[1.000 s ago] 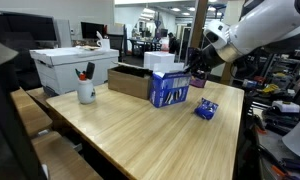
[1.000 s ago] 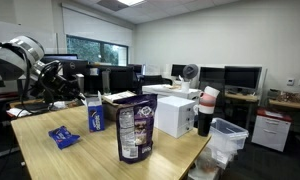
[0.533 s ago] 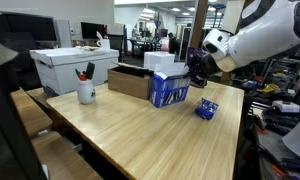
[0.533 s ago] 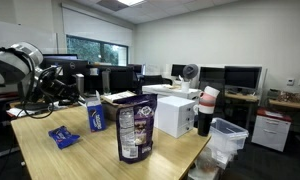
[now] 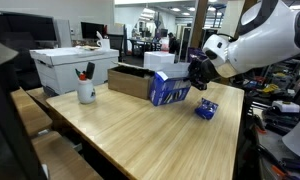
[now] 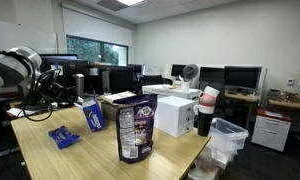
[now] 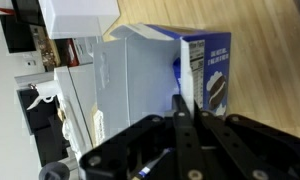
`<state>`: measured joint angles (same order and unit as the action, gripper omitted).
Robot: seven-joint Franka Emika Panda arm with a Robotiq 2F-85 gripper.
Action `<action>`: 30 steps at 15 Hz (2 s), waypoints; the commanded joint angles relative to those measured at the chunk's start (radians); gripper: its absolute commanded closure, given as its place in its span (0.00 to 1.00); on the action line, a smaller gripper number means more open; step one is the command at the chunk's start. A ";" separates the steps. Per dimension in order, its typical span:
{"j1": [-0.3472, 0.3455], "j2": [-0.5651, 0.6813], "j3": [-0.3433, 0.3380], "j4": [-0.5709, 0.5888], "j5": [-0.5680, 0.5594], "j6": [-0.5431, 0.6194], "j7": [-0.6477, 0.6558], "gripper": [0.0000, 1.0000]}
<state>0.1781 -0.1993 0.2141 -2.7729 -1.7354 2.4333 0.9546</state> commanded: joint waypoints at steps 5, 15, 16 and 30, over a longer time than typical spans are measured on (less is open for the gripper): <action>0.066 0.058 0.009 0.000 0.052 -0.184 0.148 0.96; 0.063 0.015 -0.016 0.030 0.100 -0.180 0.084 0.61; 0.064 0.007 -0.018 0.034 0.107 -0.180 0.086 0.57; 0.050 -0.109 -0.083 0.070 0.305 -0.145 0.034 0.00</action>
<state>0.2399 -0.2460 0.1628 -2.6946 -1.5285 2.2396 1.0696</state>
